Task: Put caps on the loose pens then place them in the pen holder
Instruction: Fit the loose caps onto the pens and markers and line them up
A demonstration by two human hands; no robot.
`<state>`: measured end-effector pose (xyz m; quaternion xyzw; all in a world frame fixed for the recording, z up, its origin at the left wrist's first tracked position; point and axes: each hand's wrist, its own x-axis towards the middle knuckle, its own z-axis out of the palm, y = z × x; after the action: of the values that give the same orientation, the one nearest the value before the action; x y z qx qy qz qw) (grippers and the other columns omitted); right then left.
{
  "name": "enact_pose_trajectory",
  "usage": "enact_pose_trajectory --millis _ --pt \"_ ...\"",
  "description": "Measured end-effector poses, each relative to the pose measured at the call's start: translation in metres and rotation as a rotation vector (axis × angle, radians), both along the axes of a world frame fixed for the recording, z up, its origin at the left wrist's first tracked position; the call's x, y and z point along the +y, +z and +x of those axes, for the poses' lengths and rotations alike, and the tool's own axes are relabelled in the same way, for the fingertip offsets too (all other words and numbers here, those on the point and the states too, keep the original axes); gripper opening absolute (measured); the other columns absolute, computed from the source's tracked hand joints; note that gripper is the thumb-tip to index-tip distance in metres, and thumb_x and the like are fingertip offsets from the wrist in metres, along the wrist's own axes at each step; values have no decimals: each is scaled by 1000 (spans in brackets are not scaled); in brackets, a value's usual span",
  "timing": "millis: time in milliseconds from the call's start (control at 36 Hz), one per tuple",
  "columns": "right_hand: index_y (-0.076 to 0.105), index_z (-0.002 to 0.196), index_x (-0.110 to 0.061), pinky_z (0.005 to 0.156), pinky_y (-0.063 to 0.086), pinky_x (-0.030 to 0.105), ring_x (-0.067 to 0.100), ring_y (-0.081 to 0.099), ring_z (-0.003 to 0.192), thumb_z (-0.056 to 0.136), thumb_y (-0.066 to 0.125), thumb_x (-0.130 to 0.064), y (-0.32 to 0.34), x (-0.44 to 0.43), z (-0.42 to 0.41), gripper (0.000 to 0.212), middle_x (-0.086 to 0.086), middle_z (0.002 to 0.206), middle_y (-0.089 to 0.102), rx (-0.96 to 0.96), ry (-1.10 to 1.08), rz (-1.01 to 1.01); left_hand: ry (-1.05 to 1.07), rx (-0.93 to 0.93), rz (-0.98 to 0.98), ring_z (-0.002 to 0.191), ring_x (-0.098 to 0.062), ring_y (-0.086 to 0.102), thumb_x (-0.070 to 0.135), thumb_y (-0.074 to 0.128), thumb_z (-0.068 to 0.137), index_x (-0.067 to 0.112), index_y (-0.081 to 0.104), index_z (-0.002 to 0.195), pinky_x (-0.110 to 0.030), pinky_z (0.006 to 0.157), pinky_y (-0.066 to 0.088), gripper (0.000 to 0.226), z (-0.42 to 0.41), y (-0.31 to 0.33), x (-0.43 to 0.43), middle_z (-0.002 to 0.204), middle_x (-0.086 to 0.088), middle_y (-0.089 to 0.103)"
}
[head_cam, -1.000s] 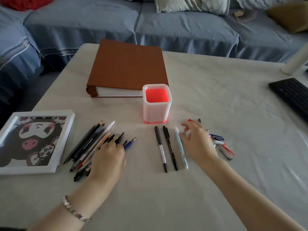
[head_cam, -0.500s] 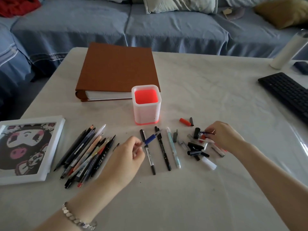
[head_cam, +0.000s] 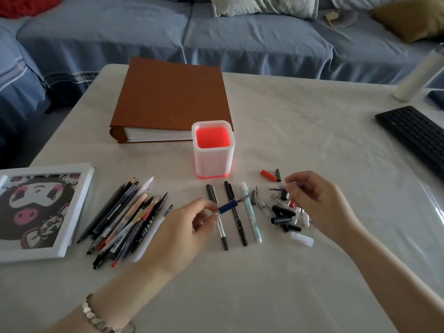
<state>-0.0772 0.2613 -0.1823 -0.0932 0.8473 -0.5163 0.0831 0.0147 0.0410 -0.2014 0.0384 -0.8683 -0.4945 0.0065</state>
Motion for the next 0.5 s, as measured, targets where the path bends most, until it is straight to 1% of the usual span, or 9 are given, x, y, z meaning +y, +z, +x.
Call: enact_pose_trajectory --millis 56,139,194,278,306,333,389,444,500 --pt "62 79 -23 56 42 8 0 51 51 86 58 -10 6 -6 7 15 1 65 58 -36 -9 -76 -12 4 12 69 -18 56 22 58 86 29 59 85 -22 60 44 7 1 2 0 79 7 61" --pt "65 74 -26 57 41 10 4 49 55 85 60 -11 9 -12 13 19 -1 63 57 -51 2 -99 -14 6 25 68 -17 54 22 57 86 29 59 85 -18 57 41 8 2 4 0 79 7 60" --pt "65 74 -26 58 40 7 -1 50 57 86 59 -10 10 -16 16 21 0 63 57 -49 30 -81 -16 4 22 68 -15 54 22 58 86 30 59 85 -14 56 40 9 4 5 0 81 10 60" --pt "64 75 -27 63 40 4 -13 51 64 88 56 -11 12 -20 19 22 5 66 57 -53 83 -59 -27 5 16 68 -14 53 23 57 86 32 59 84 -12 55 39 9 5 6 0 82 11 59" --pt "64 75 -28 62 41 5 -13 51 64 88 55 -11 12 -21 19 23 4 65 56 -59 88 -66 -28 6 17 66 -13 52 23 57 86 33 59 84 -12 55 39 10 5 6 0 81 11 59" --pt "63 75 -29 60 41 6 -9 51 62 88 54 -11 12 -22 19 24 1 63 55 -68 89 -74 -29 7 19 63 -11 51 23 58 86 33 59 83 -11 54 38 11 6 7 1 79 12 59" --pt "64 76 -31 58 41 14 3 48 58 89 54 -11 9 -23 19 25 -7 59 54 -95 89 -83 -32 7 20 59 -8 48 23 58 86 34 59 82 -11 53 37 11 6 7 2 75 14 58" --pt "64 77 -31 57 41 16 6 47 57 89 53 -12 7 -24 20 25 -13 55 55 -114 92 -74 -40 14 6 61 -9 49 23 58 85 34 58 81 -13 53 38 12 7 7 2 77 14 58" --pt "64 78 -32 59 43 16 5 48 58 90 52 -12 5 -24 21 26 -14 57 58 -121 101 -74 -50 27 -6 65 -12 52 22 58 86 34 59 82 -15 55 39 12 7 8 2 81 12 59"
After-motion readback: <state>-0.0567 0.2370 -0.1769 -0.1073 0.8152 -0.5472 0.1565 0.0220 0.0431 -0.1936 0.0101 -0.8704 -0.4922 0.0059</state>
